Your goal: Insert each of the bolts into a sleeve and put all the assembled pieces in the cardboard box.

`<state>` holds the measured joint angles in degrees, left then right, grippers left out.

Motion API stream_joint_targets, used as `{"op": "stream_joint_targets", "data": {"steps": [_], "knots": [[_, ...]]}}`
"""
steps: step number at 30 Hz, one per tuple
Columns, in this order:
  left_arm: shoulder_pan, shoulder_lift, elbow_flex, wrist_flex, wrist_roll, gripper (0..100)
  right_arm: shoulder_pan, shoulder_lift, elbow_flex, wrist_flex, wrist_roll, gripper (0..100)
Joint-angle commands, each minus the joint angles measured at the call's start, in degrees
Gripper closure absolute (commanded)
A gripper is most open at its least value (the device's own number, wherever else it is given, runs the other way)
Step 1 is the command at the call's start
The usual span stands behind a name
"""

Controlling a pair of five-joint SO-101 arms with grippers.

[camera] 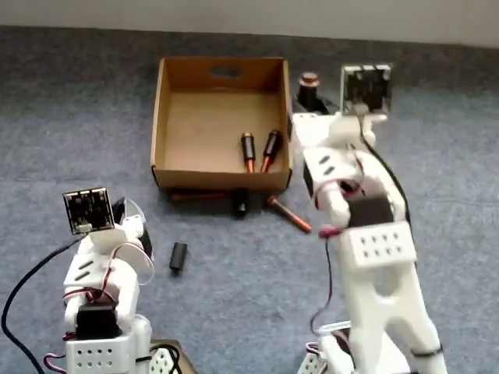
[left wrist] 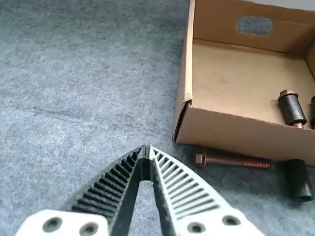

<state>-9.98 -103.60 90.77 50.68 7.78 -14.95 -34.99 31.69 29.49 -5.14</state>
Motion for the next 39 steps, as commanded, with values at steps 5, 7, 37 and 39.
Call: {"op": "stream_joint_targets", "data": {"steps": [5,7,37,39], "knots": [[-0.13,-0.31,0.66,0.09,-0.44,99,-6.90,19.30,-14.73,0.13,-1.58,99.2],[-0.13,-0.31,1.01,0.00,-0.44,99,-8.04,24.66,-18.24,-0.04,-1.76,99.2],[0.04,-0.31,1.80,-0.09,-0.44,99,-12.18,69.14,-52.26,8.40,-10.11,99.2],[0.04,-0.31,1.80,-0.09,-0.44,99,-12.26,69.14,-52.44,9.71,-11.60,99.2]]}}
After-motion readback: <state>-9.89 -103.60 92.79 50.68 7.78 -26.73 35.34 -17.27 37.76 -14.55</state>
